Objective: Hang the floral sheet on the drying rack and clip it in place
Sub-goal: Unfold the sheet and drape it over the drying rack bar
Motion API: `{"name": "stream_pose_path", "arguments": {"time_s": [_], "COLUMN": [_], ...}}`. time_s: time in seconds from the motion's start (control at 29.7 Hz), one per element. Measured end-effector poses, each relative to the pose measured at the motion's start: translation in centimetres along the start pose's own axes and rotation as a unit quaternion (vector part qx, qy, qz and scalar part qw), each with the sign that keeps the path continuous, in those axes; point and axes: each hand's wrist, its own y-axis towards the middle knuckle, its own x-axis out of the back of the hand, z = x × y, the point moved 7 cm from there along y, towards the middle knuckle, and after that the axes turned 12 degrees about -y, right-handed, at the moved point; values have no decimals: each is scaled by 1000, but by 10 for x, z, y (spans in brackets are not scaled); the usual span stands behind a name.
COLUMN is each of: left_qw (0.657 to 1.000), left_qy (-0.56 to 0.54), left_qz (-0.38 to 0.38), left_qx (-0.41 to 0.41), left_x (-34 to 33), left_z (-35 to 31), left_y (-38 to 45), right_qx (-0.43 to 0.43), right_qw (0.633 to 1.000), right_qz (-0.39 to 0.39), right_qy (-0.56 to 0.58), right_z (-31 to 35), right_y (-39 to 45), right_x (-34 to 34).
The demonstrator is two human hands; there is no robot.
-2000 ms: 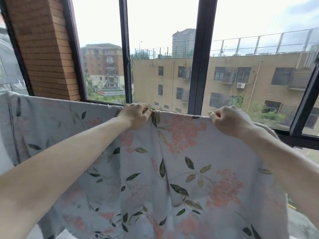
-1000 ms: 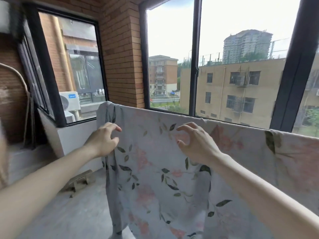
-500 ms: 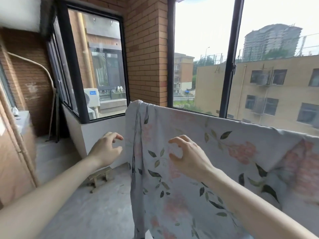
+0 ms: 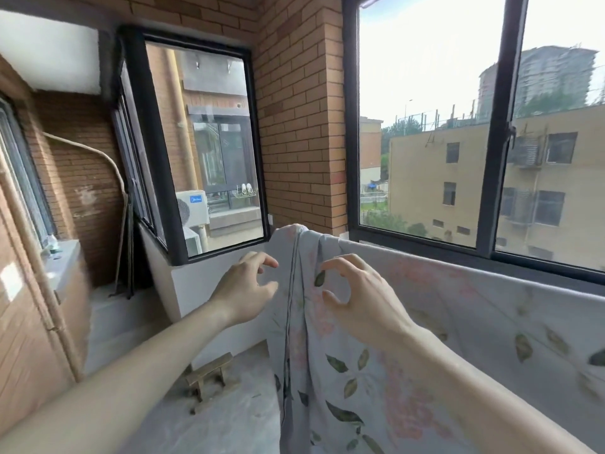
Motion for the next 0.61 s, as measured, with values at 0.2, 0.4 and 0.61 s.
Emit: {"name": "stream_pose_path", "arguments": {"time_s": [0.2,0.4,0.61], "left_qw": [999,996,991], "left_qy": [-26,-59,-99], "left_qz": [-13,-15,17], "left_qx": [-19,-64,-94], "left_x": [5,5,-4], "left_z": [24,48,73], "left_y": [80,143,204], "right_qx": [7,16,-37], "right_qw": [999,997,991], "right_qz": [-38,-36,0], "right_qy": [-21,-64,-130], "right_z": [-7,-6,-21], "right_y": [82,135,165], "right_x": [-16,-43,-65]}}
